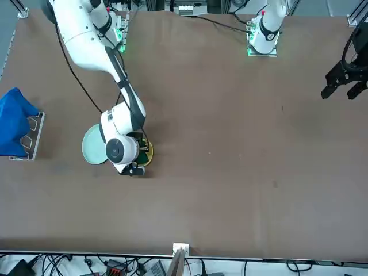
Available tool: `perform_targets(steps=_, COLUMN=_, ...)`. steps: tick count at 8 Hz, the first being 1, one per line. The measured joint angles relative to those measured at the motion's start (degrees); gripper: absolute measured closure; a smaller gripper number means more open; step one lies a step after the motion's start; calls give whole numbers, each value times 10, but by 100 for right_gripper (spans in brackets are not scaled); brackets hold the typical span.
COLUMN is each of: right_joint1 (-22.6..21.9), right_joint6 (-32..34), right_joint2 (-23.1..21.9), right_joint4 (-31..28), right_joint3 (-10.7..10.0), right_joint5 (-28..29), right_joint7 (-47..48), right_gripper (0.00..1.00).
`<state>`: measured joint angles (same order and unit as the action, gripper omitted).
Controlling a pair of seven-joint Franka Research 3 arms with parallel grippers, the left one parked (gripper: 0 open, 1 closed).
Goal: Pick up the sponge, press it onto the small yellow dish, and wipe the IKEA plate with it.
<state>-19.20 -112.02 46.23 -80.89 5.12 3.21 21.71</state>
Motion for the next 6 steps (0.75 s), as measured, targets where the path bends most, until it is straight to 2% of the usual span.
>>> perform_targets(steps=6, right_joint1=-2, right_joint6=-6, right_joint2=6, right_joint4=3, right_joint3=0, right_joint5=0, right_joint7=0, right_gripper=78)
